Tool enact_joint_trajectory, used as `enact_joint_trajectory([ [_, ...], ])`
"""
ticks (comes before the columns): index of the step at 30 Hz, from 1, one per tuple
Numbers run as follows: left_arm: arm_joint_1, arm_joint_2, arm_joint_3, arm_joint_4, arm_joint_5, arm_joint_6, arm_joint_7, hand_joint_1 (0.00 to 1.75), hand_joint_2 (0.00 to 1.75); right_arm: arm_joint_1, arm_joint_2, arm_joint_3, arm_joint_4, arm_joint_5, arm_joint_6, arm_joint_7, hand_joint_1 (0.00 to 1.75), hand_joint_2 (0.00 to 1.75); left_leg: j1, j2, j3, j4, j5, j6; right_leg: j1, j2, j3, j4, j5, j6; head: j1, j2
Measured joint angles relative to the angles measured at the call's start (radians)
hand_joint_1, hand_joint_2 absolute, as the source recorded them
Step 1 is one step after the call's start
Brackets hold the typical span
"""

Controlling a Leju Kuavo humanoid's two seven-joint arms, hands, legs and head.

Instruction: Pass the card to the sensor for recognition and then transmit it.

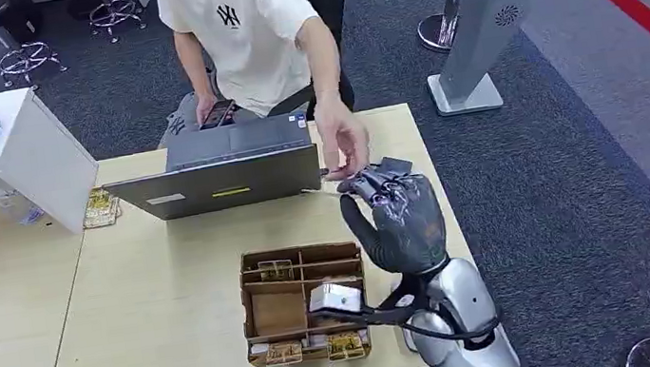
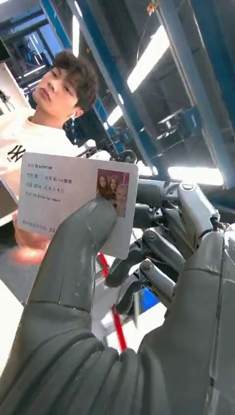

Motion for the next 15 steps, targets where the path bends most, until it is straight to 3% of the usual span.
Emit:
enact_joint_trajectory([
  [8,0.000,-0.001,0.024,0.000,0.001,0.003,-0.010,0.00,0.00,0.009,-0.028,0.096,0.038,-0.359,0.016,0.118,1.75,1.75,0.000,0.000,0.000,0.000,0.000,0.000,0.000,0.000,0.000,0.000,0.000,0.000,0.000,0.000],
  [10,0.000,-0.002,0.031,0.000,0.002,0.003,-0.015,0.00,0.00,0.013,-0.045,0.125,0.035,-0.459,0.055,0.136,1.75,1.75,0.000,0.000,0.000,0.000,0.000,0.000,0.000,0.000,0.000,0.000,0.000,0.000,0.000,0.000],
  [15,0.001,-0.002,0.053,0.000,0.019,0.007,-0.029,0.00,0.00,0.045,-0.095,0.150,-0.007,-0.813,0.261,0.127,1.75,1.75,0.000,0.000,0.000,0.000,0.000,0.000,0.000,0.000,0.000,0.000,0.000,0.000,0.000,0.000],
])
